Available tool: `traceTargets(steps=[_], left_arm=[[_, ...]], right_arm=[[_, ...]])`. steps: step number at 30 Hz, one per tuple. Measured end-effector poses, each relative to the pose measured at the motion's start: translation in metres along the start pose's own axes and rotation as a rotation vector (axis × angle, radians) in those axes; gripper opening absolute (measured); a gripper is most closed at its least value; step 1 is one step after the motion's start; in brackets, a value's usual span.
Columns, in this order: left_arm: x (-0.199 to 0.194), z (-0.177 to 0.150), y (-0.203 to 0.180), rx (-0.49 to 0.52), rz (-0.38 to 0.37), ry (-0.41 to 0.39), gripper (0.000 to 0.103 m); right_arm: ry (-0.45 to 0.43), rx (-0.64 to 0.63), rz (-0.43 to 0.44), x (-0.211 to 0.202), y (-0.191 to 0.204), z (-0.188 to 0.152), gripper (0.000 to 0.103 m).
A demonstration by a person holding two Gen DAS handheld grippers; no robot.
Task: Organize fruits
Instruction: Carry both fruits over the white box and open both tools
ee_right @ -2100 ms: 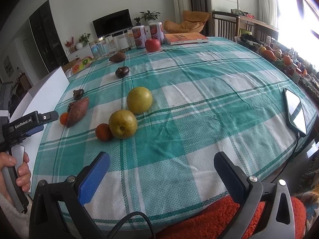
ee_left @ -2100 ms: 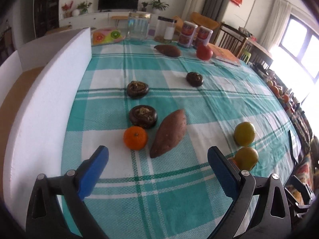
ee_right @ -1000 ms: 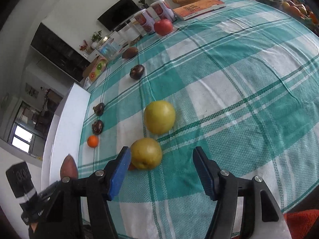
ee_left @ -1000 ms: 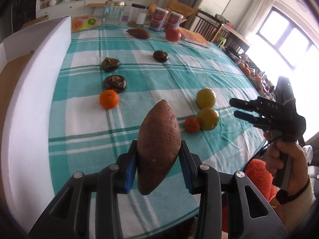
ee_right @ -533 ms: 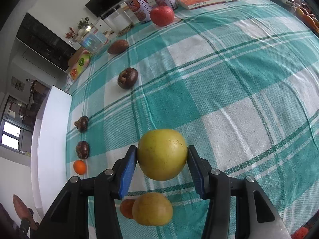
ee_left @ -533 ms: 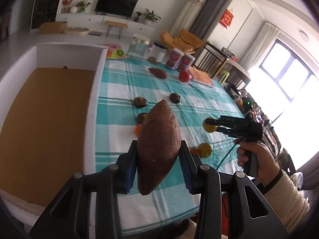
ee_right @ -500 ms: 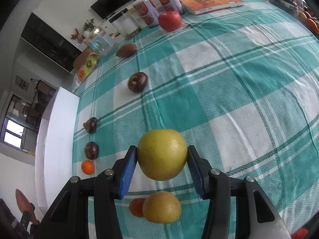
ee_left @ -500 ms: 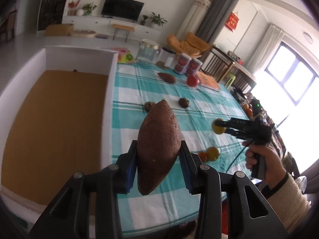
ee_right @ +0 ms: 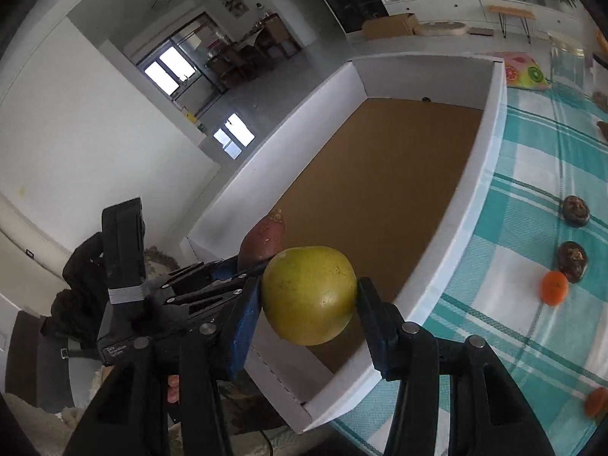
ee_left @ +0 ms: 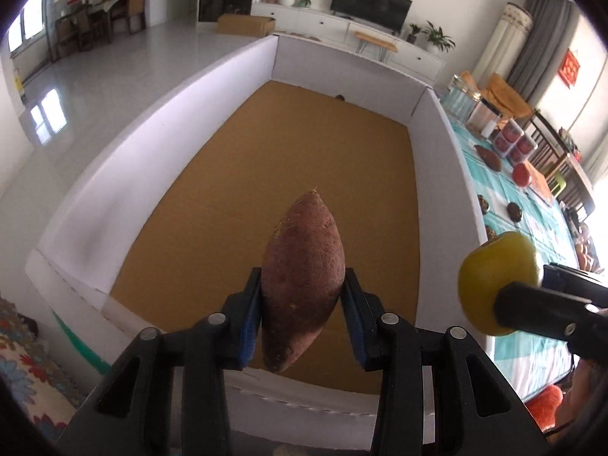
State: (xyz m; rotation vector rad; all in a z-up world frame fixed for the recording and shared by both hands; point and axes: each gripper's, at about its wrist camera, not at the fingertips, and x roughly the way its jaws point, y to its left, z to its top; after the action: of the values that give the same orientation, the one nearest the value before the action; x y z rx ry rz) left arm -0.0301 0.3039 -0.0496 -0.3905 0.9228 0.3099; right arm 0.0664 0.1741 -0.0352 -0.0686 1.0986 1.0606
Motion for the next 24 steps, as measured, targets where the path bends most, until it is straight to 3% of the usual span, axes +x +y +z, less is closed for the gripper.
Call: traceTargets(steps=[4,6,8,12,15,18,24], left_arm=[[-0.001,0.0,0.007,-0.03,0.037,-0.019,0.045],[-0.003,0.0,0.007,-0.029,0.058,-0.047,0.066],[-0.008,0.003,0.004,-0.023,0.061,-0.082,0.072],[-0.022,0.008,-0.019,0.024,0.019,-0.153,0.075],[-0.035,0.006,-0.048,0.079,-0.07,-0.197,0.078],[-0.043,-0.002,-0.093,0.175,-0.193,-0.192,0.078],[-0.031,-0.035,-0.188,0.37,-0.406,-0.076,0.084]], right_arm=[[0.02,-0.037,-0.098,0.028,0.005,-0.001,0.051],[0.001,-0.032,-0.107,0.026,0.003,0.001,0.057],[-0.041,-0.015,-0.105,0.008,-0.003,0.002,0.06],[-0.167,-0.003,-0.159,-0.041,-0.019,-0.002,0.063],[-0.266,0.029,-0.246,-0.083,-0.044,-0.022,0.075],[-0.343,0.076,-0.391,-0.122,-0.08,-0.054,0.08],[-0.394,0.319,-0.694,-0.188,-0.186,-0.139,0.081]])
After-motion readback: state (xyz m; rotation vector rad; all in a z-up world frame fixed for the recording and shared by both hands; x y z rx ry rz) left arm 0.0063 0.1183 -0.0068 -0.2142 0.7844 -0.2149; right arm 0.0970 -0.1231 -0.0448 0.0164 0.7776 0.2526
